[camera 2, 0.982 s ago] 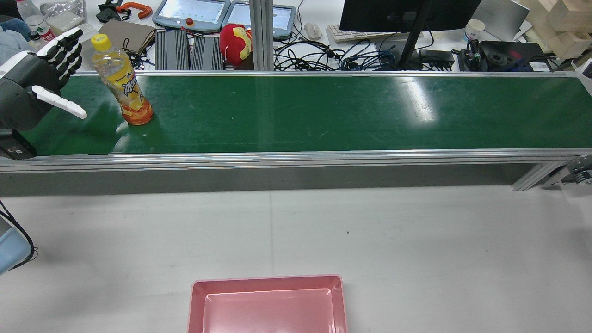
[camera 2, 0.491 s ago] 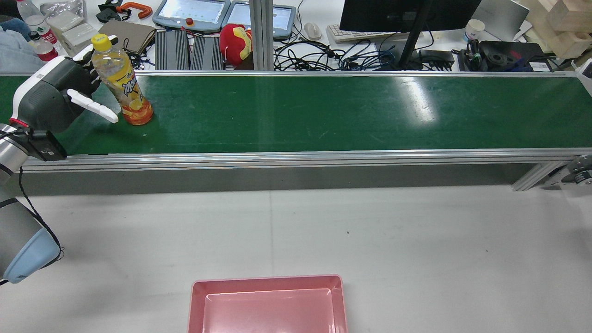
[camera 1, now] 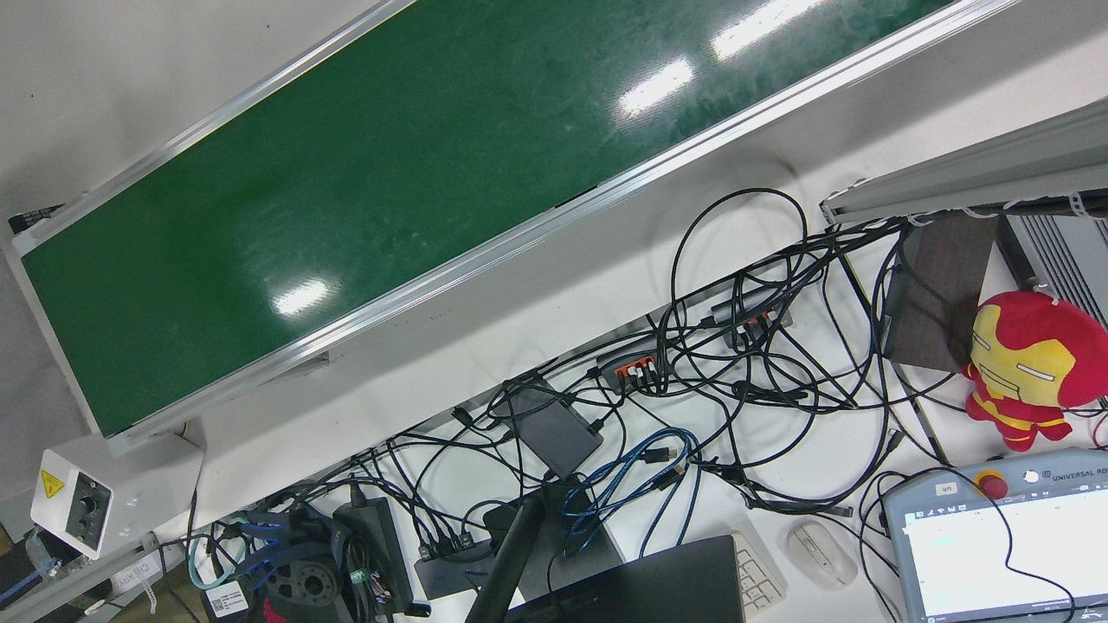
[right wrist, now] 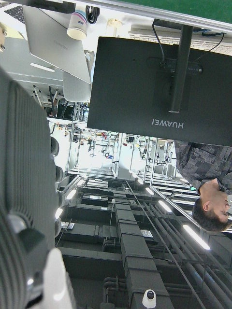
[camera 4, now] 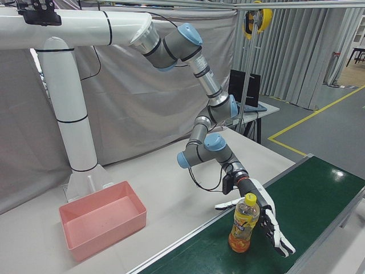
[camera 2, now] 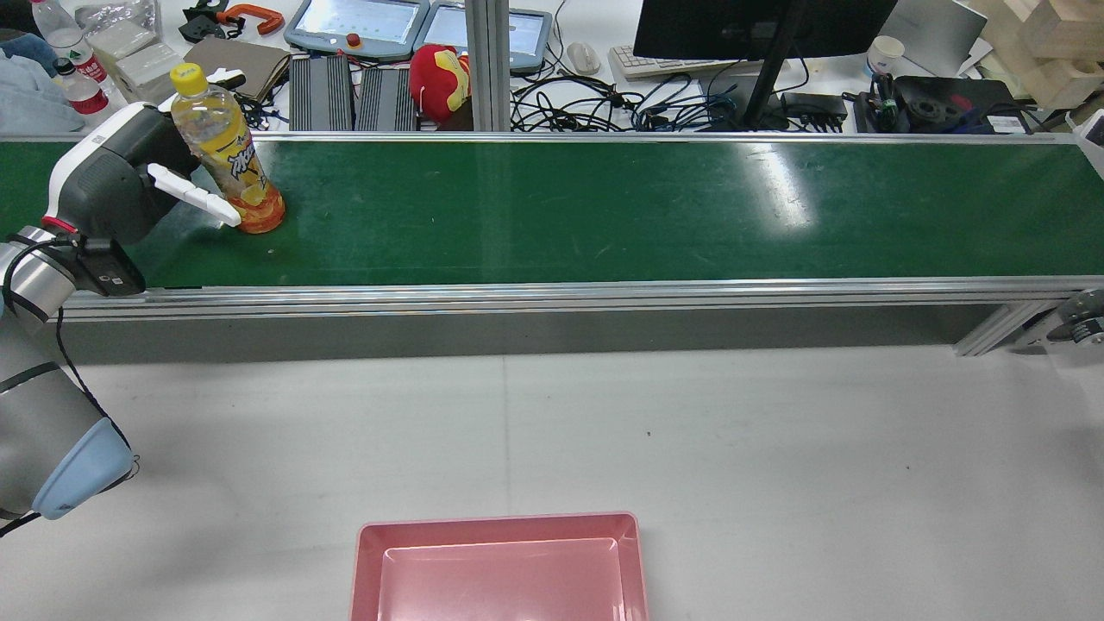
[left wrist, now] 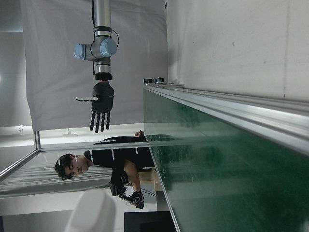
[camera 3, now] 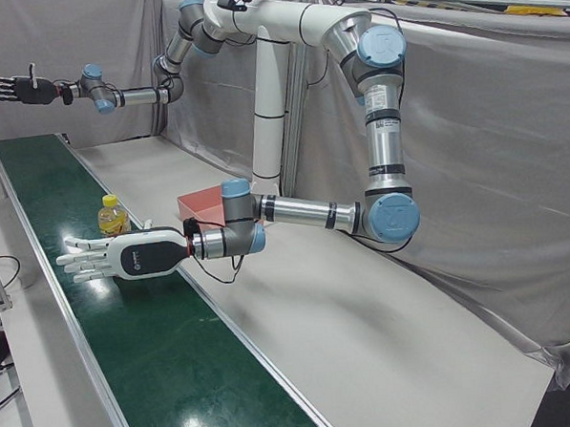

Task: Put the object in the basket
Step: 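Close the left hand fingers around the juice bottle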

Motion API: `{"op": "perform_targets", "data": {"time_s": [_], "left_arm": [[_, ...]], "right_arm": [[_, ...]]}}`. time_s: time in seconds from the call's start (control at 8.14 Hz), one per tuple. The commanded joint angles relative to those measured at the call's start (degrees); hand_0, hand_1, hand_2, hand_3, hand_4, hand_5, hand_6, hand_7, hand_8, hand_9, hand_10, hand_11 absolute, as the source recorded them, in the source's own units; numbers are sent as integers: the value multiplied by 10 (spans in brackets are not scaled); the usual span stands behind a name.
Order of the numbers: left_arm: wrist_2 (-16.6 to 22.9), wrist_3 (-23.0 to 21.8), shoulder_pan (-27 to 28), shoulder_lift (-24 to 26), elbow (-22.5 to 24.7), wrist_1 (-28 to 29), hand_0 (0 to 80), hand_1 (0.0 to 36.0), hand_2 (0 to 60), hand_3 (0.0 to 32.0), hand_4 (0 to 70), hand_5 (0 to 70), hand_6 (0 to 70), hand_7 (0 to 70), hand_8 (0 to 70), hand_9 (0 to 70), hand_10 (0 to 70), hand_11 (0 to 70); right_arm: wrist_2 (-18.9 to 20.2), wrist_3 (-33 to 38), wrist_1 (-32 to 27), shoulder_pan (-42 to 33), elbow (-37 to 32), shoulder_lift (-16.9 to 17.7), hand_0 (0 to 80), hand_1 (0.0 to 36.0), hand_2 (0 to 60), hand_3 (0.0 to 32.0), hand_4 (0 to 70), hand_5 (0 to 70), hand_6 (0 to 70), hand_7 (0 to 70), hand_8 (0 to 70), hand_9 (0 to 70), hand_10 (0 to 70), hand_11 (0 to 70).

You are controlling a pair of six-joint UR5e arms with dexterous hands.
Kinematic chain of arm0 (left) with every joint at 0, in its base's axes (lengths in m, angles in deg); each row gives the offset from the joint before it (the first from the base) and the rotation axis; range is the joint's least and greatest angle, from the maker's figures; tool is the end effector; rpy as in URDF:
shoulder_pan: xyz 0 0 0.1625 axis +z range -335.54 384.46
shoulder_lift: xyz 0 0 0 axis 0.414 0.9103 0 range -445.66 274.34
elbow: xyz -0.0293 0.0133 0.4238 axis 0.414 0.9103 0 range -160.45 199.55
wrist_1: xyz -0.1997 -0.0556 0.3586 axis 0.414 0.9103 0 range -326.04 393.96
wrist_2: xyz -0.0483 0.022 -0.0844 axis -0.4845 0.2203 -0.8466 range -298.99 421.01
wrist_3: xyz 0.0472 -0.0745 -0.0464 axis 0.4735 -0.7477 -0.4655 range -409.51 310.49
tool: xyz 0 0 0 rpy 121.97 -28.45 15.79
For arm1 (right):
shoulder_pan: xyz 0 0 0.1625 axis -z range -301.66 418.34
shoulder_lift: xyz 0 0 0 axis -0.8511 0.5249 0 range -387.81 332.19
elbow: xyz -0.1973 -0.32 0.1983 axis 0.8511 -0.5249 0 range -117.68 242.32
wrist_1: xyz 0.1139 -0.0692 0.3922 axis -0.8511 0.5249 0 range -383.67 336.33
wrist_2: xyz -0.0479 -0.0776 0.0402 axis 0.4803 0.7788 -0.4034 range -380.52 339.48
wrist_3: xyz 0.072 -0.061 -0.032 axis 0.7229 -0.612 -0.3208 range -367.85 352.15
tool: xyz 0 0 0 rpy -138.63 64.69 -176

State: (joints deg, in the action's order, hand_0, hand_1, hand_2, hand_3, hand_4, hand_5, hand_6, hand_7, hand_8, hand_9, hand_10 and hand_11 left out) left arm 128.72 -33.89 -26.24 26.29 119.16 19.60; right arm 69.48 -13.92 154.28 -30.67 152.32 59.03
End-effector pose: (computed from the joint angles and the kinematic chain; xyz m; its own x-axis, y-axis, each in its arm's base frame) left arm 0.2544 -0.5808 0.4194 -0.9610 -0.2327 -0.1492 0.0742 0.3028 -0.9502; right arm 0.1241 -0.5256 0.6555 -0.9944 0.0077 0.1053 -0.1041 0.0923 -0.9903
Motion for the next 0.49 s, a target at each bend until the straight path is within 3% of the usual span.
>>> {"op": "perform_targets", "data": {"time_s": [0.0, 0.12, 0.25, 0.37], "left_arm": [[3, -5, 2, 21, -13, -3, 800, 103, 0, 0, 88, 199, 0, 0, 35, 43, 8, 39], [3, -7, 0, 27, -12, -11, 800, 102, 0, 0, 107, 244, 0, 0, 59, 76, 26, 65], [1, -22, 0, 29, -11, -17, 800, 107, 0, 0, 153, 387, 0, 2, 107, 143, 65, 122], [1, -32, 2, 29, -11, -22, 800, 110, 0, 0, 222, 525, 12, 27, 141, 190, 136, 223]], "right_arm": [[0, 0, 0, 0, 0, 0, 0, 0, 0, 0, 0, 0, 0, 0, 0, 0, 0, 0], [0, 0, 0, 0, 0, 0, 0, 0, 0, 0, 0, 0, 0, 0, 0, 0, 0, 0], [0, 0, 0, 0, 0, 0, 0, 0, 0, 0, 0, 0, 0, 0, 0, 0, 0, 0], [0, 0, 0, 0, 0, 0, 0, 0, 0, 0, 0, 0, 0, 0, 0, 0, 0, 0]]}}
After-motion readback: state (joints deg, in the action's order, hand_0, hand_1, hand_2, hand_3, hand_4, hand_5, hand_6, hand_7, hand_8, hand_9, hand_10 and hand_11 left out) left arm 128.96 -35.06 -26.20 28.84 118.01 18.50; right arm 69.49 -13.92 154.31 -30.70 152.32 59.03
